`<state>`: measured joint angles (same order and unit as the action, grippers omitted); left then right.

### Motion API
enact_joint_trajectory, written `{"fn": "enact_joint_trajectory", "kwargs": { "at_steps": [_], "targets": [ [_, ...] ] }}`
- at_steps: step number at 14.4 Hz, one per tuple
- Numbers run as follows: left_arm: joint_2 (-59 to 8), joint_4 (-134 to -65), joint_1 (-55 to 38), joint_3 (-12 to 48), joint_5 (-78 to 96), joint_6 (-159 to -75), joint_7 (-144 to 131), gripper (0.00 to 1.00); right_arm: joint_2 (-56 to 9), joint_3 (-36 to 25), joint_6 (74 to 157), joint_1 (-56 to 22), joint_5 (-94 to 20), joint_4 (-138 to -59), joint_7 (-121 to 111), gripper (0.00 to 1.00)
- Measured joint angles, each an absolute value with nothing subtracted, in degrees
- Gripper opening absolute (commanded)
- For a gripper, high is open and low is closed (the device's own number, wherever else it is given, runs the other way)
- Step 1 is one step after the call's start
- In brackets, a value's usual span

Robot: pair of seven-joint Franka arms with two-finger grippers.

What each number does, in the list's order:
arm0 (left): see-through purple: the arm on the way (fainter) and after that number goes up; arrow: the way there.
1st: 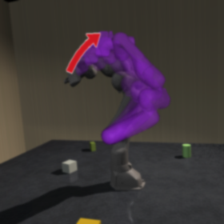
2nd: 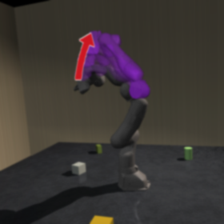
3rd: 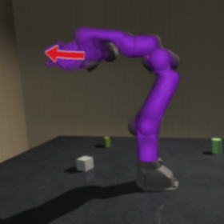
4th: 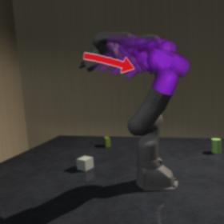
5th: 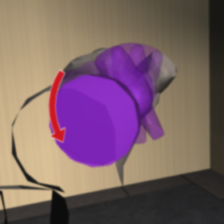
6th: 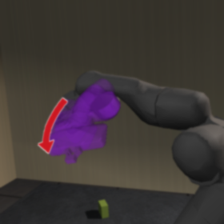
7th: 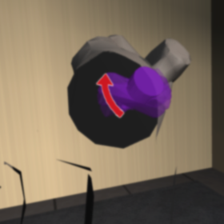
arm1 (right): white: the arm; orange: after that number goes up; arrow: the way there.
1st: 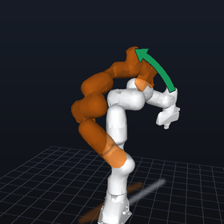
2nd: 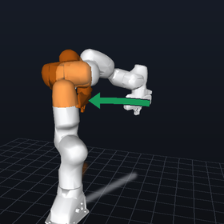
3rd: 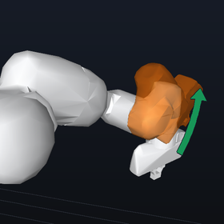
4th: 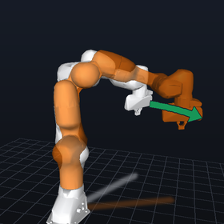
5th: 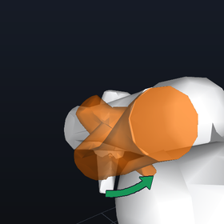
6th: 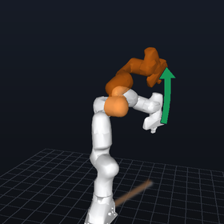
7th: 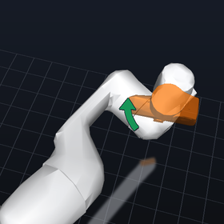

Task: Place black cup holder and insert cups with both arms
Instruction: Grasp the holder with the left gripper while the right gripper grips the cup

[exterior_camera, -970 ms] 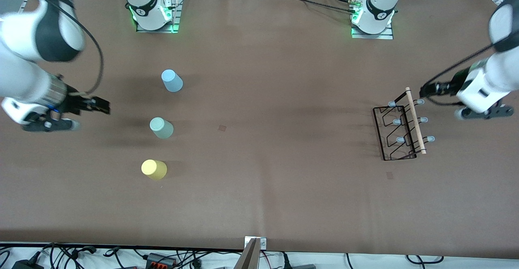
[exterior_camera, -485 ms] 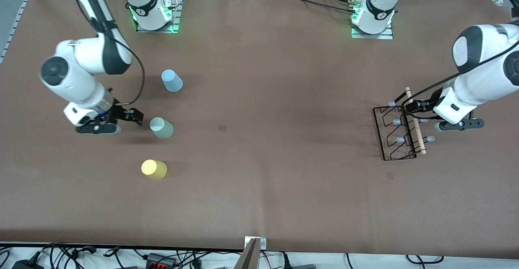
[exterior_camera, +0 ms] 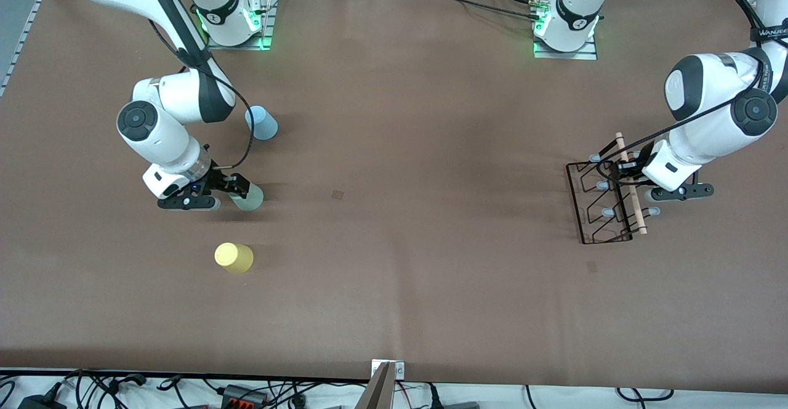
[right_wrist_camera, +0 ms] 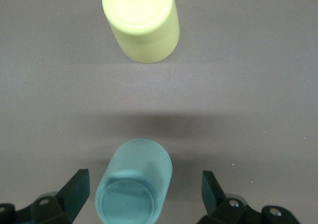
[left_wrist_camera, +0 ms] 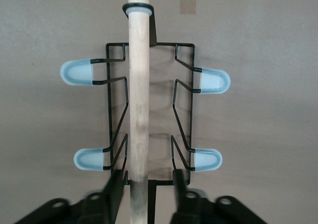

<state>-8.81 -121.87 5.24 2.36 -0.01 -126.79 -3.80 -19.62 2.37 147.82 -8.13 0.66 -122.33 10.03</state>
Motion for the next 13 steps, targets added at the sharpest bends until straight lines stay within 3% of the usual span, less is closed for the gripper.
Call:
{"fn": "enact_joint_trajectory", "kwargs": {
  "at_steps": [6,10,13],
  "targets": [
    [-8.9,-122.0,5.5,2.4,-0.1,-126.8,-3.0,0.01,-21.6,2.4,148.9,-8.8,0.7,-122.3,10.1,1.00],
    [-8.8,-121.0,5.5,2.4,-0.1,-124.7,-3.0,0.01,-22.1,2.4,148.9,-8.9,0.7,-122.3,10.1,1.00],
    [-8.5,-114.6,5.0,3.2,-0.1,-115.7,-2.8,0.01,-22.4,2.4,148.9,-9.1,0.7,-122.3,10.2,1.00]
  ]
}}
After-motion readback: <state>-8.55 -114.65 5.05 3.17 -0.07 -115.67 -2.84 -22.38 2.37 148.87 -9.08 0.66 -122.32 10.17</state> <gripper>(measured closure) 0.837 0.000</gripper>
